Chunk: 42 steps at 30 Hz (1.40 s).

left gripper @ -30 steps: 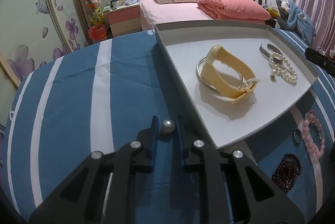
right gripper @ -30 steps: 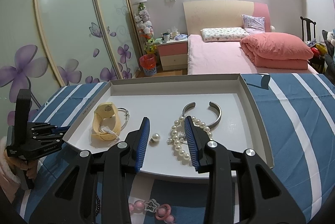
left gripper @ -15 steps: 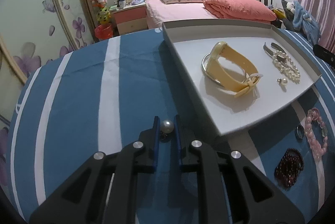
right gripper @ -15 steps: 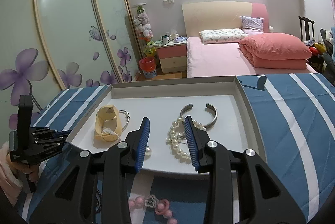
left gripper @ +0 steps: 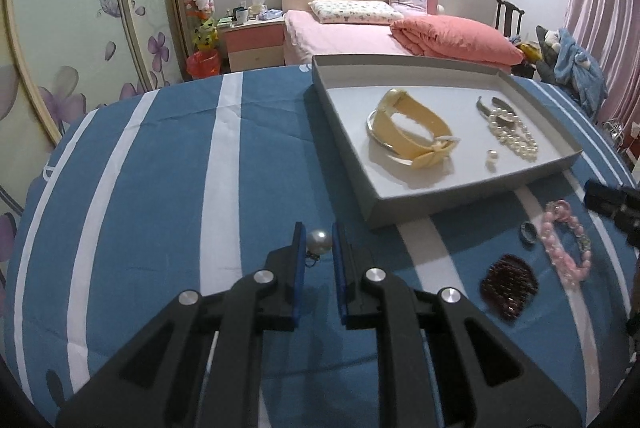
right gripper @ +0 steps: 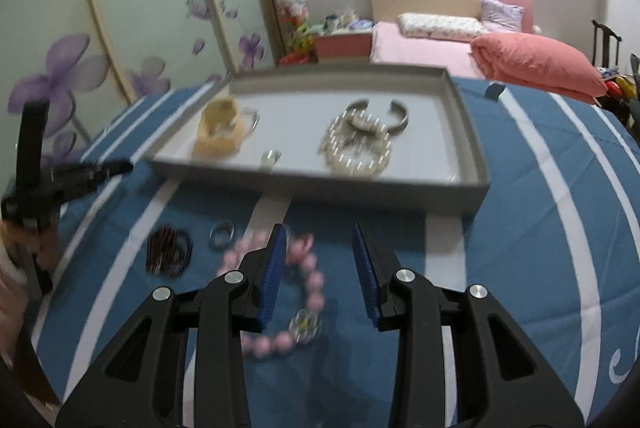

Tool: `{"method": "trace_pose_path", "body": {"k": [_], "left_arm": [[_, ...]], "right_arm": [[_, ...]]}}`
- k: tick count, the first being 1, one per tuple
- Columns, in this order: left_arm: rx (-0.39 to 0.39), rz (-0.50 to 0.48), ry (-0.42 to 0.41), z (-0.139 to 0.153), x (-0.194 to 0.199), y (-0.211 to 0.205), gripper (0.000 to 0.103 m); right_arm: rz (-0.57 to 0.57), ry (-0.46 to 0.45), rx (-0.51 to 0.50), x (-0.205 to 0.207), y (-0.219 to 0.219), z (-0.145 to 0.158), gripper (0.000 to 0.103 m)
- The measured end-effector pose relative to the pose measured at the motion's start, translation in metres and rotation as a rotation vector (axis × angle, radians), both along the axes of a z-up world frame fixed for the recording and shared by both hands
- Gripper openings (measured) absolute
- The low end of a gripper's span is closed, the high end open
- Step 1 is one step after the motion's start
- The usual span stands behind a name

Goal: Organize jewelry
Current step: 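Grasp the pink bead bracelet with the right tool while the left tool holds the earring, then carry the pink bracelet over the tray with the right tool while the left tool carries the earring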

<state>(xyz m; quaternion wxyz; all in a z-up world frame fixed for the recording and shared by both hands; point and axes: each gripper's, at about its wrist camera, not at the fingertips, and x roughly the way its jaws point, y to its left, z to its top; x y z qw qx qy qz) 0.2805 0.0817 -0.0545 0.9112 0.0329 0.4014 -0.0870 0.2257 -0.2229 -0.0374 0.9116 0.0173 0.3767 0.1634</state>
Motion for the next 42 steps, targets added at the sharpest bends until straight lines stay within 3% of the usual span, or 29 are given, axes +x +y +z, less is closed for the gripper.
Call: {"method": "trace_pose_path", "body": {"k": [8, 11, 17, 31, 42], "left_arm": [[-0.006, -0.012, -0.023, 0.012, -0.015, -0.012, 0.014], [-0.009, -0.016, -0.03, 0.014, -0.021, -0.017, 0.014], [-0.016, -0.024, -0.034, 0.017, -0.03, -0.023, 0.014], [-0.037, -0.056, -0.054, 0.024, -0.05, -0.041, 0.014], [-0.113, -0.06, -0.105, 0.04, -0.068, -0.051, 0.014]], "right_arm": [[0.014, 0.074, -0.086, -0.001, 0.014, -0.015, 0.036], [-0.001, 0.087, -0.127, -0.002, 0.015, -0.019, 0.014], [-0.02, 0.096, -0.108, -0.017, 0.005, -0.017, 0.014], [-0.045, -0.094, -0.022, -0.053, -0.006, 0.032, 0.014], [-0.085, -0.193, 0.091, -0.064, -0.016, 0.061, 0.014]]}}
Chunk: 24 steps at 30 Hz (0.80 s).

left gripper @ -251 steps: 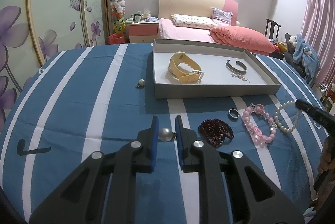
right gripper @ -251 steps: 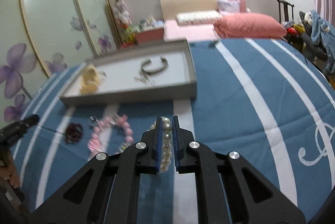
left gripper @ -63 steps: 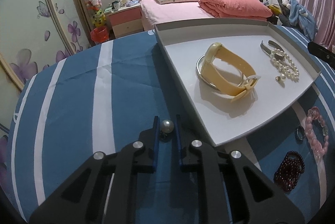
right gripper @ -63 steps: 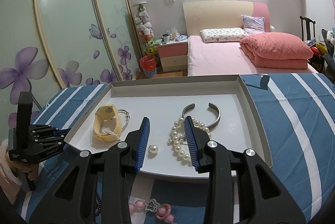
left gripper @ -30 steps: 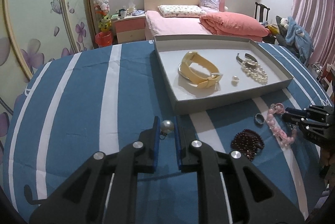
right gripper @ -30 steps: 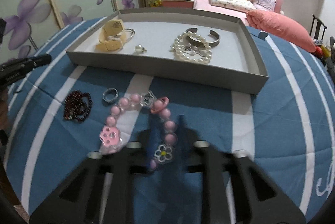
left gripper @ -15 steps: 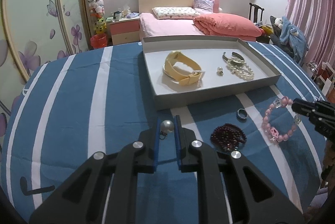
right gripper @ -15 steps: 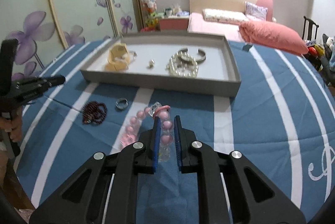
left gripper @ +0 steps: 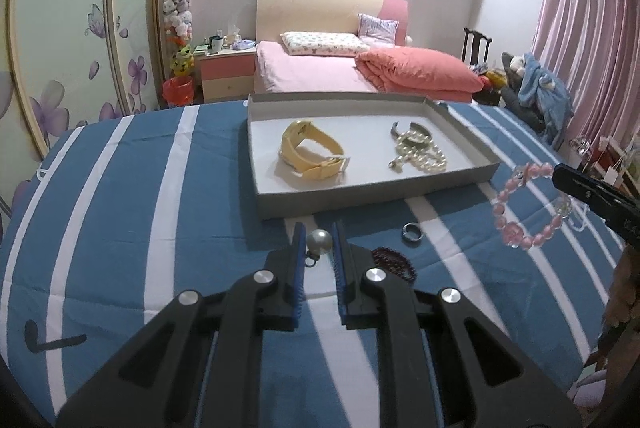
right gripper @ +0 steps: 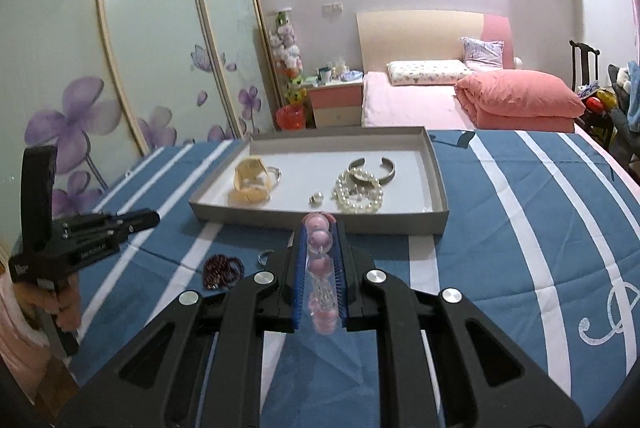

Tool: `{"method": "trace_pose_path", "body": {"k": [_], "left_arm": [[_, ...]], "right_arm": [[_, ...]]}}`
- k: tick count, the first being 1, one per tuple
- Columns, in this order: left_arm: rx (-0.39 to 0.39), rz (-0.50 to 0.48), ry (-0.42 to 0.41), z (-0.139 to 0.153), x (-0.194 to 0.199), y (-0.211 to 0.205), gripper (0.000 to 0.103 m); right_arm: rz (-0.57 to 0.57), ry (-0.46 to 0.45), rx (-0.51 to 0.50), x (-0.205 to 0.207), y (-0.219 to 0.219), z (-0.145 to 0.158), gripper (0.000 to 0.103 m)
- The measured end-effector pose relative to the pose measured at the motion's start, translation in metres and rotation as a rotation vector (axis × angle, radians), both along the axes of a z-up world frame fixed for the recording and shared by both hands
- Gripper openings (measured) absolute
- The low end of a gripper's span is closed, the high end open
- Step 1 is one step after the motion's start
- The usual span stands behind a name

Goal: Organize jewelry
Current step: 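Carry the pink bracelet over the tray with the right tool while the left tool carries the earring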

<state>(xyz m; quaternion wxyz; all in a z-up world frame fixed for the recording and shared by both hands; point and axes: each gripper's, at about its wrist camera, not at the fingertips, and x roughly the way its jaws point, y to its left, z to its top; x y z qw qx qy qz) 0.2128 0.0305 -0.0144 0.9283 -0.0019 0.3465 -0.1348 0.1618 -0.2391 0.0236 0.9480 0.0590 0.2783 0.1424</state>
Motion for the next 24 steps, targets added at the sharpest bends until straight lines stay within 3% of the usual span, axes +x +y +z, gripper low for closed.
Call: {"method": "trace_pose_path", "body": {"k": [12, 24], "left_arm": [[-0.067, 0.004, -0.082, 0.022, -0.022, -0.012, 0.014], [-0.013, 0.031, -0.237, 0.041, -0.047, -0.035, 0.014]], "right_arm": [[-0.008, -0.061, 0.046, -0.006, -0.002, 0.011, 0.014], [-0.024, -0.146, 0.071, -0.015, -0.002, 0.02, 0.014]]}}
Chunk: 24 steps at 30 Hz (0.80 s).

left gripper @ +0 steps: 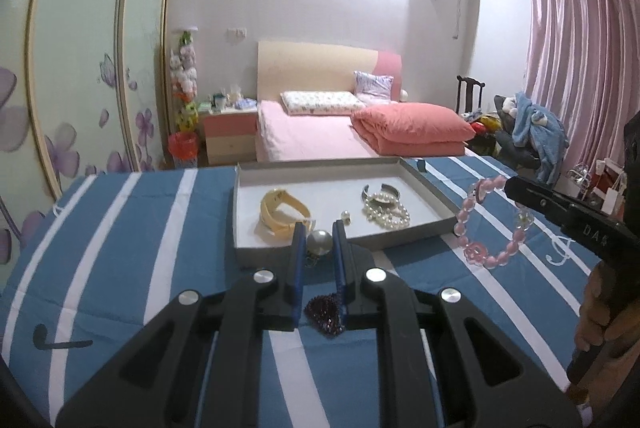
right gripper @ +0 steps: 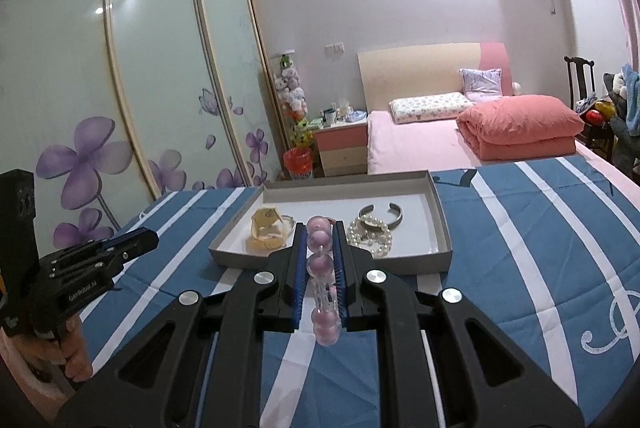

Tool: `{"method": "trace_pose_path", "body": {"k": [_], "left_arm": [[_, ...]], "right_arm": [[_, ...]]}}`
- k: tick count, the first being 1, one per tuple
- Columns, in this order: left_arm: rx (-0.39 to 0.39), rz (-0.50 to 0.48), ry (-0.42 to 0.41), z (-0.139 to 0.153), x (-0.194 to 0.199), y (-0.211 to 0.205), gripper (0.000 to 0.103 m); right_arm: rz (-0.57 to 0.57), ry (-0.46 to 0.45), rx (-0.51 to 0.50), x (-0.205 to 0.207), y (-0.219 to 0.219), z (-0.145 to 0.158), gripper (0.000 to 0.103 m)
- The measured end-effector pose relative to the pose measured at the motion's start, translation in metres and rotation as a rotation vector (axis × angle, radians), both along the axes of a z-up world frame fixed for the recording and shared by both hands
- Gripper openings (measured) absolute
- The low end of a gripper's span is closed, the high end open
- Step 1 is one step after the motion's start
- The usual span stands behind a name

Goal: Organize jewelry
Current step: 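Carry the pink bracelet over the tray with the right tool while the left tool carries the earring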

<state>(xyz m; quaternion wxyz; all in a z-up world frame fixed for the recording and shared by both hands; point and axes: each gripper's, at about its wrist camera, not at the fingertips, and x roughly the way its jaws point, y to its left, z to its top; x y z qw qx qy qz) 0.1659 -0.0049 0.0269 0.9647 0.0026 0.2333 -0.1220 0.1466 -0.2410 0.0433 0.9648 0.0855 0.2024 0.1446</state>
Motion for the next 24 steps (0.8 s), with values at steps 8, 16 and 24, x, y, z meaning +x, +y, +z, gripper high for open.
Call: {"method": "trace_pose_path", "body": {"k": [8, 16, 24], "left_arm": [[0.003, 0.006, -0.02, 0.001, 0.001, -0.009, 0.014], [-0.018, 0.054, -0.036, 0.002, 0.008, -0.008, 0.014], [-0.04, 0.129, -0.078, 0.009, 0.032, -0.012, 0.014]], "right_arm": [[-0.008, -0.034, 0.006, -0.001, 0.0, 0.006, 0.014], [-0.013, -0.054, 0.017, 0.006, 0.0, 0.009, 0.014], [-0.027, -0.108, 0.003, 0.022, 0.007, 0.02, 0.014]]}}
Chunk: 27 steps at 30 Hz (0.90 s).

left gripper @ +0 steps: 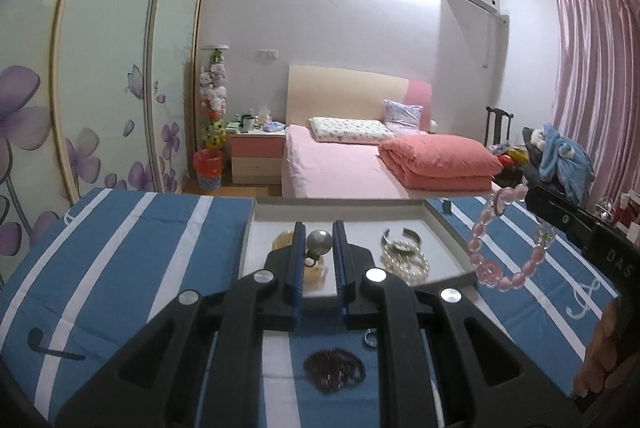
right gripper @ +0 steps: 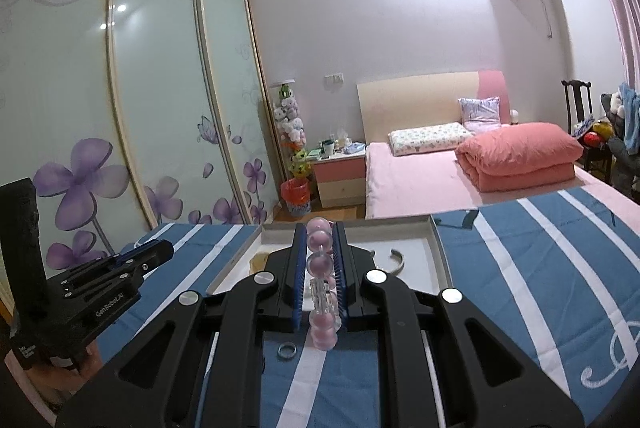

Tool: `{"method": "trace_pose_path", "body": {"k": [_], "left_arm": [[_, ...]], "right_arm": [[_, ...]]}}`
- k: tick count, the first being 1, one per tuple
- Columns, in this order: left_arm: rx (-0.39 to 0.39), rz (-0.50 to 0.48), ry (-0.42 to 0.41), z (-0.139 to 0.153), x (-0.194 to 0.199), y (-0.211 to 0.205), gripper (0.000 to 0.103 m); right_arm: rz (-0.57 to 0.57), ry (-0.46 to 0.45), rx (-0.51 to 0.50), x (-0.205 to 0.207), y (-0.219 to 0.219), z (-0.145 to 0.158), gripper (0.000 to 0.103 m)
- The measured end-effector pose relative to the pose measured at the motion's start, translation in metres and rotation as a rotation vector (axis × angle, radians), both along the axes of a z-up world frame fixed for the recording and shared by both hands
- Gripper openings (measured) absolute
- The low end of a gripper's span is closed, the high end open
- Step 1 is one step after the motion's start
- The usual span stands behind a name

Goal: Organize jewelry
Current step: 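Carry the pink bracelet over the tray with the right tool while the left tool carries the earring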

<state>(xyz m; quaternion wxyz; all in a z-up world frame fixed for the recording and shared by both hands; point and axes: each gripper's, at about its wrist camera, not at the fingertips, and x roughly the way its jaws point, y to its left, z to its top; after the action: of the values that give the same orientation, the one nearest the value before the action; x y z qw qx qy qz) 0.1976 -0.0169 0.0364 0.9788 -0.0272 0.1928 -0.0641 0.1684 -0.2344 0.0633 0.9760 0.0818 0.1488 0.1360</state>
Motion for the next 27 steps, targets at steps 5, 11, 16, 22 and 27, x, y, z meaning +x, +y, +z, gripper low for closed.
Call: {"method": "trace_pose_path", "body": {"k": [5, 11, 16, 22, 27], "left_arm": [[0.007, 0.011, -0.01, 0.003, 0.015, -0.007, 0.014], [0.011, 0.017, -0.012, 0.003, 0.034, -0.012, 0.014], [0.006, 0.014, -0.012, 0.0, 0.047, -0.012, 0.014], [0.009, -0.006, 0.014, -0.01, 0.073, -0.016, 0.014], [0.007, -0.018, 0.037, -0.022, 0.09, -0.016, 0.014]], "right_arm": [[-0.009, -0.013, -0.002, 0.018, 0.002, 0.003, 0.014], [-0.014, -0.013, -0.003, 0.033, 0.006, 0.002, 0.014], [-0.02, -0.009, -0.007, 0.044, 0.007, 0.001, 0.014], [-0.03, 0.04, -0.012, 0.071, 0.007, -0.011, 0.014], [-0.029, 0.087, -0.009, 0.09, 0.007, -0.024, 0.014]]}}
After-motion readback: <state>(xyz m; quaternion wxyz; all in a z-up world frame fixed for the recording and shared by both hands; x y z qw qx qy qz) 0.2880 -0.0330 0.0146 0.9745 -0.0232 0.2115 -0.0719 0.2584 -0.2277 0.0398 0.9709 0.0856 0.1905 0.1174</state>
